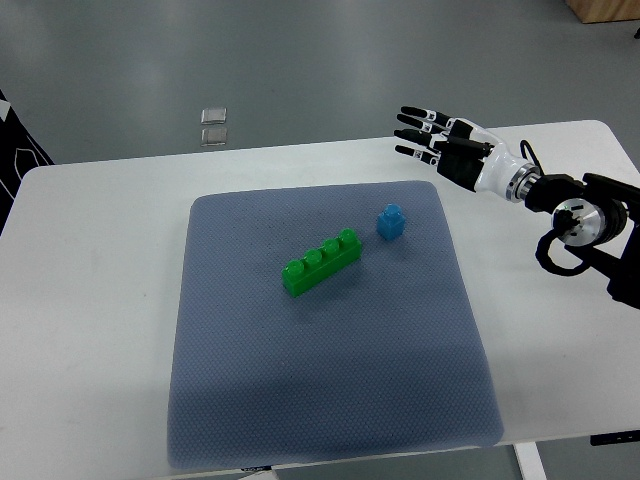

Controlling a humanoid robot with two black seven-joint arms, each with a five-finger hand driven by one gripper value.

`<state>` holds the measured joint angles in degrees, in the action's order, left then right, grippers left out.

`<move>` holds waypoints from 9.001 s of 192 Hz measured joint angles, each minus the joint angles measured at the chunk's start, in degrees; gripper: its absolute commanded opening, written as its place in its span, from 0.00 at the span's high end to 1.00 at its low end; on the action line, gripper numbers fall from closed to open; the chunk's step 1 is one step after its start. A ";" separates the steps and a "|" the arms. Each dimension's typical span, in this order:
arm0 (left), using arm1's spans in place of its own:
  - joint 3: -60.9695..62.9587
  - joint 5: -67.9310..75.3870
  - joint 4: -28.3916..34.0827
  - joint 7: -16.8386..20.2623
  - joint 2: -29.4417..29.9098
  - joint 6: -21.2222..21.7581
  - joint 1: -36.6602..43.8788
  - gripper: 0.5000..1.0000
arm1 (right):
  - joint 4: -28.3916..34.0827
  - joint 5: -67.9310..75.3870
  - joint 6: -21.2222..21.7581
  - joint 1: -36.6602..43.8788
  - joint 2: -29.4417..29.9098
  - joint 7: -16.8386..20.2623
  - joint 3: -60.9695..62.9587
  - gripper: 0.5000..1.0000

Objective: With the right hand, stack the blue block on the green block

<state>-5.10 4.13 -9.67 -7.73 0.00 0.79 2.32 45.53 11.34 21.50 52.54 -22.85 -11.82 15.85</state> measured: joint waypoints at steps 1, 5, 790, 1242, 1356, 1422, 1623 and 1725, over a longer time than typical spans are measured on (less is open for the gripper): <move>0.00 0.00 0.00 0.00 0.00 0.00 0.00 0.00 | 0.00 0.00 0.00 0.00 0.00 0.00 0.00 0.15; 0.00 0.00 0.00 0.00 0.00 0.00 -0.01 0.00 | 0.00 0.00 0.01 0.00 0.00 0.02 -0.01 0.15; -0.09 0.00 0.69 0.00 0.00 0.01 0.05 0.00 | -3.45 -100.46 -20.43 9.36 6.23 -2.42 -15.33 0.90; -0.09 0.00 0.70 0.00 0.00 0.01 0.05 0.00 | 11.41 -107.67 -21.41 15.05 5.64 -3.04 -17.94 0.90; -0.09 0.00 0.69 0.00 0.00 -0.01 0.05 0.00 | 10.63 -110.48 -24.95 14.91 6.50 -2.77 -18.06 0.96; -0.09 0.00 0.65 0.00 0.00 -0.01 0.05 0.00 | 10.63 -112.09 -27.99 14.83 6.58 -2.77 -19.52 0.97; -0.09 0.00 0.70 0.00 0.00 0.01 0.05 0.00 | 8.08 -117.50 -30.95 14.40 7.40 -2.88 -21.46 0.99; -0.09 0.00 0.68 0.00 0.00 -0.01 0.05 0.00 | 8.08 -117.00 -32.37 14.69 7.20 -2.86 -22.34 0.21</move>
<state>-5.19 4.13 -8.99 -7.73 0.00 0.78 2.37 53.61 -105.65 -10.87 67.23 -15.65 -14.68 -6.49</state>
